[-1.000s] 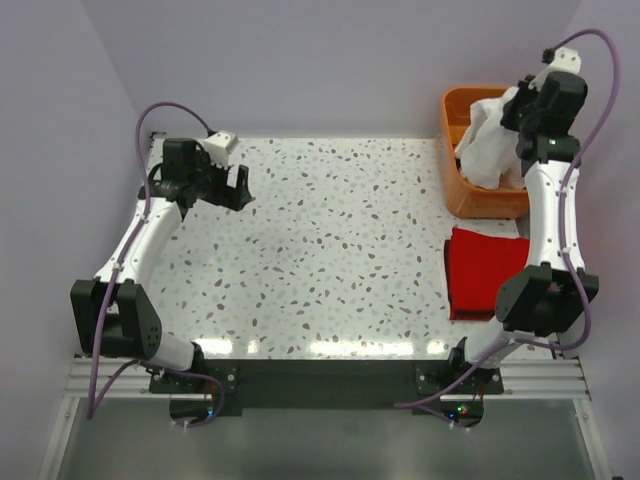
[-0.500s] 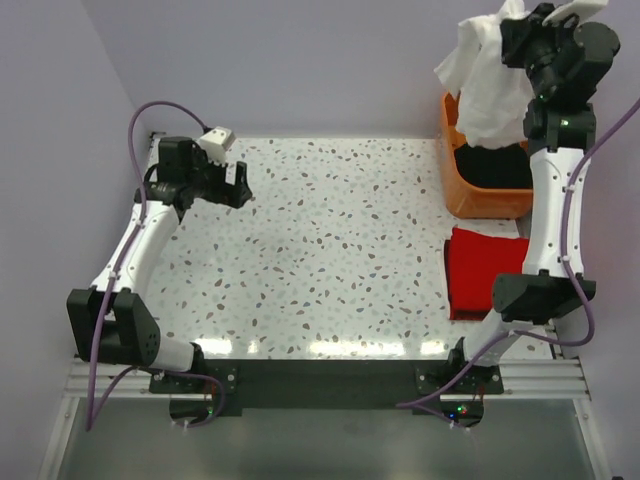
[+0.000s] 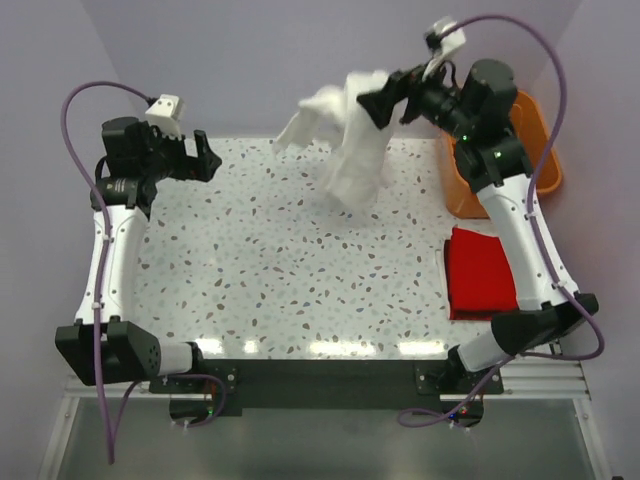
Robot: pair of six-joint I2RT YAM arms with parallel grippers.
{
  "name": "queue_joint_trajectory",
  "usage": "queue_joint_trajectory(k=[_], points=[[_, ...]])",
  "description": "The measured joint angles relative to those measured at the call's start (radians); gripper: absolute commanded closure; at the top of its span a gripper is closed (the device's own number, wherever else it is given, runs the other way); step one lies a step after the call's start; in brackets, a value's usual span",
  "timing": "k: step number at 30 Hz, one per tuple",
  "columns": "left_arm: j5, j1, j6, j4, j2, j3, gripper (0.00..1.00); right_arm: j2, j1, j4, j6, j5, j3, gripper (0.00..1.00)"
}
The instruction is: Fold and stack the t-shirts
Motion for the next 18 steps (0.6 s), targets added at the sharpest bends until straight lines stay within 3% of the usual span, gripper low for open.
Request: queue_joint_trajectory(k=[3, 6, 11, 16, 18], points=[[0.014, 0.027, 0.017, -0.027, -0.017, 0.004, 0.0, -0.076, 0.002, -0.102, -0.084, -0.001, -0.274, 0.01], [0.052, 0.041, 0.053, -0.064, -0.017, -0.005, 0.0, -0.069, -0.004, -0.217, -0.164, 0.003, -0.427, 0.01], [0.144, 0.042, 0.203, -0.137, 0.004, -0.082, 0.0, 0.02, 0.008, -0.377, -0.273, 0.002, -0.465, 0.04], [0.145, 0.042, 0.374, -0.224, 0.106, -0.163, 0.07, 0.149, 0.04, -0.475, -0.337, 0.021, -0.465, 0.1], [0.13, 0.042, 0.417, -0.243, 0.151, -0.189, 0.12, 0.192, 0.051, -0.488, -0.352, 0.033, -0.478, 0.18]])
